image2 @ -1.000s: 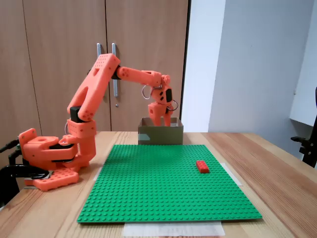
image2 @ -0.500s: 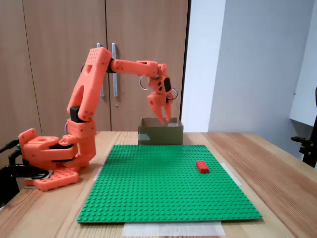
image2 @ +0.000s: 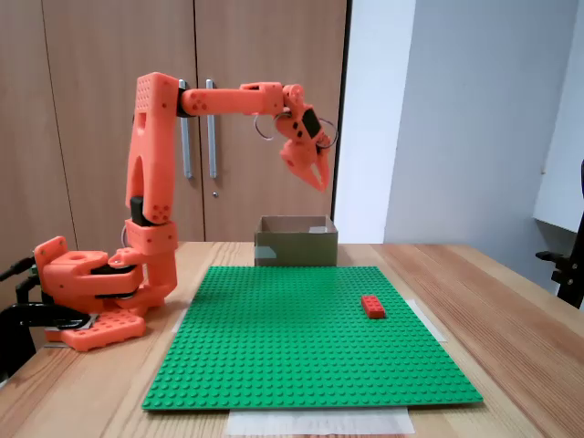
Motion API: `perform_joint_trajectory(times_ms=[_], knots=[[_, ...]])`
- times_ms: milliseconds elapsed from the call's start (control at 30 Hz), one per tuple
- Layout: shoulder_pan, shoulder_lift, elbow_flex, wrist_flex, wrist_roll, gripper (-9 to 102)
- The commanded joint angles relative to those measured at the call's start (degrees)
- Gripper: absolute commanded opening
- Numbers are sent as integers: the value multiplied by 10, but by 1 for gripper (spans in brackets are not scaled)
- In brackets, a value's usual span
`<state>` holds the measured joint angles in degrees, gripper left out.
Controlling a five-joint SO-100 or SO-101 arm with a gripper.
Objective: Pick the yellow lego block and put it in the box.
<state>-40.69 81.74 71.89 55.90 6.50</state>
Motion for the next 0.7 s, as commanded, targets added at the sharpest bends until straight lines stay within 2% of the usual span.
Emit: perform_joint_trajectory(times_ms=[0, 667], knots=[[18, 56, 0, -25, 3, -1], [203, 274, 174, -182, -114, -1]])
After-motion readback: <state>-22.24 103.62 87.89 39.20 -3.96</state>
